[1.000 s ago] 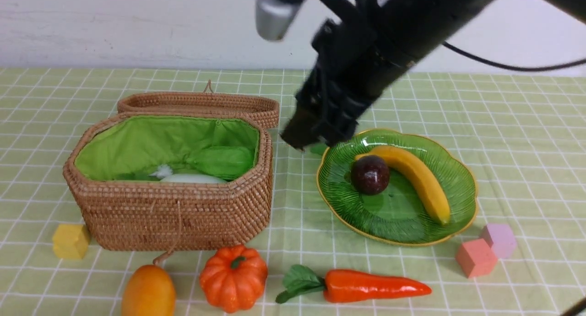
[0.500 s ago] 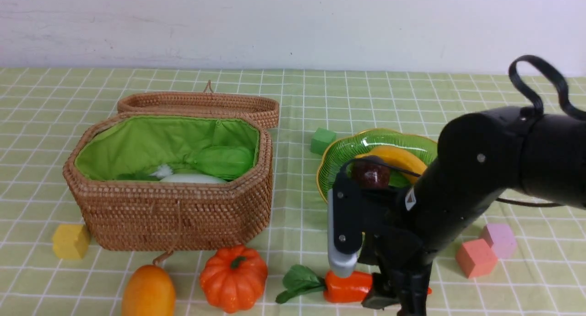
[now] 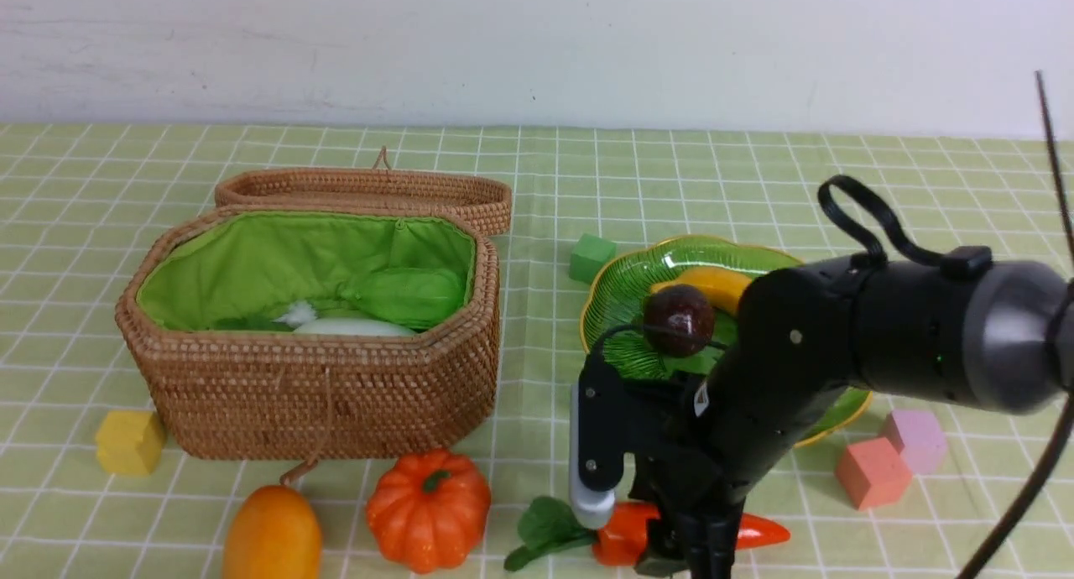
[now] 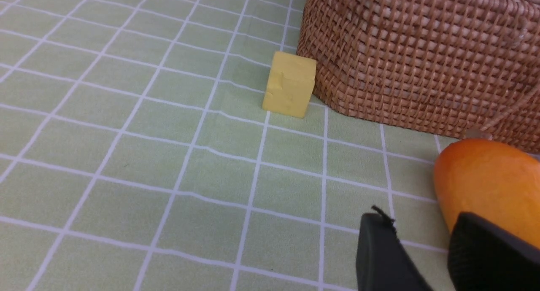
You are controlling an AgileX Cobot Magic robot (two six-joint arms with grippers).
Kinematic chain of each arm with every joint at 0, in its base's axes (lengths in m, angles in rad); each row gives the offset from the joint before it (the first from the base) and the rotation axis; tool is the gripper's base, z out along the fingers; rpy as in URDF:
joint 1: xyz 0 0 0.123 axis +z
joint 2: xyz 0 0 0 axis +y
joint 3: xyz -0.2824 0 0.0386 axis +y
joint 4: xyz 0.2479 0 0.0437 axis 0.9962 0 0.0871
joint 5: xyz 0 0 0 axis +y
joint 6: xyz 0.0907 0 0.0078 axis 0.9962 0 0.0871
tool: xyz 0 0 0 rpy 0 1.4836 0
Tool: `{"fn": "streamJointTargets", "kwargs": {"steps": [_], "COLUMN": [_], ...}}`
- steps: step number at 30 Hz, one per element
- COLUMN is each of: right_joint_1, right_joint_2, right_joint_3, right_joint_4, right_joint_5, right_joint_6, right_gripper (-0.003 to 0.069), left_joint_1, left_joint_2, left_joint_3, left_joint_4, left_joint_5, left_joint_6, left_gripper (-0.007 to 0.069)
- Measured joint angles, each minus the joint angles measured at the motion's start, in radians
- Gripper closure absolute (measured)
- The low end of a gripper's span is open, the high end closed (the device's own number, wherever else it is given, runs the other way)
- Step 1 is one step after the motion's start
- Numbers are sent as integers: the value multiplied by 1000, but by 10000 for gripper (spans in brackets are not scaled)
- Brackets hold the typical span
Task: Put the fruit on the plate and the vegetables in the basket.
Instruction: Use the right arm to grab a carrot and put it into the left basket
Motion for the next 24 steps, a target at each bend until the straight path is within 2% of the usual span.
{"fn": "streamJointTargets", "kwargs": {"steps": [4, 11, 18, 24], "right_joint_1": [0, 0, 5, 49], "right_joint_2": [49, 22, -57, 89], "right_joint_3": [0, -69, -403, -720], "right_joint_4": [31, 66, 291, 413], "right_joint_5": [5, 136, 146, 47], "right_joint_6": [0, 0, -18, -45], "right_gripper": [272, 279, 279, 279], "left_joint_1": [0, 0, 0, 0], "left_joint_2": [0, 0, 0, 0], "left_joint_3": [0, 0, 0, 0], "left_joint_4": [0, 0, 0, 0], "left_joint_5": [0, 0, 0, 0], "left_joint_6": [0, 0, 0, 0], "left_gripper": [386, 386, 386, 386]}}
